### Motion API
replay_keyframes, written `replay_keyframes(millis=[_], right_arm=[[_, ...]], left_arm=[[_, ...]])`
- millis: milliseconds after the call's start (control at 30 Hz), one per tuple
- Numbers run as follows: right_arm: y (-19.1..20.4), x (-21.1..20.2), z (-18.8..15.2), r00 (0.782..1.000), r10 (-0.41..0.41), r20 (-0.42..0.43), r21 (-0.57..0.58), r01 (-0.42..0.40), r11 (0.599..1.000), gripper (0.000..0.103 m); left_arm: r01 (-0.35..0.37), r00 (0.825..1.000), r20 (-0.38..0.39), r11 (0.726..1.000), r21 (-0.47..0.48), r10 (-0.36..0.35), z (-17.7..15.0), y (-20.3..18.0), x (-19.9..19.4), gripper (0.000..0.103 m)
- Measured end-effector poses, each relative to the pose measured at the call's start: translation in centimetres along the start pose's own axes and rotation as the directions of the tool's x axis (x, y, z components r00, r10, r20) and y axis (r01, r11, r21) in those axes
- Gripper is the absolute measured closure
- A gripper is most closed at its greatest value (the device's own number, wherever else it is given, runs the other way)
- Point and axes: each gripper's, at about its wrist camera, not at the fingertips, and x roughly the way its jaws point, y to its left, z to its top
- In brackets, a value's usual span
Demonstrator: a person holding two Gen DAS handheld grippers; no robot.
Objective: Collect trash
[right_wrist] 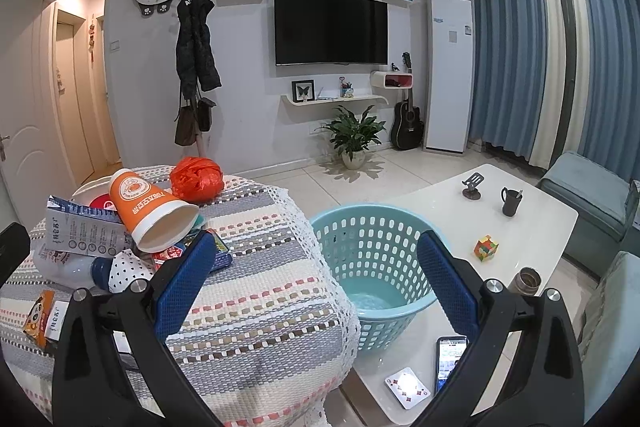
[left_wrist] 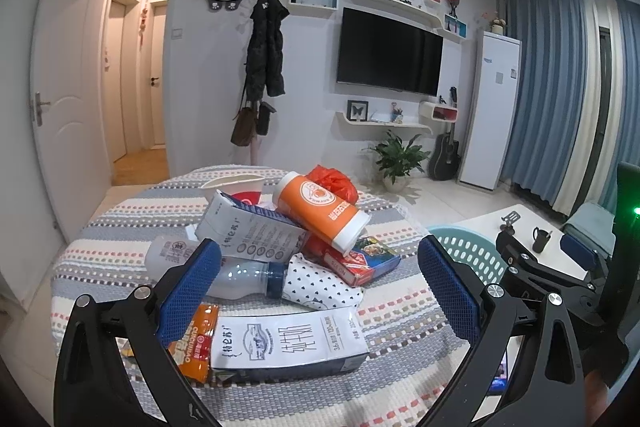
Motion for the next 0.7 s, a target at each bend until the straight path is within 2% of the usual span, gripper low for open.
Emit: replay_keyframes(millis=[700], right_arm=[[0.37, -0.74, 0.17, 1.0, -0.002, 0.025, -0.003, 0.002, 1.0, 0.008]], left_arm=[[0.004, 1.0, 0.003, 1.0, 0.0, -0.004, -0.03, -0.24, -0.36, 0.007]])
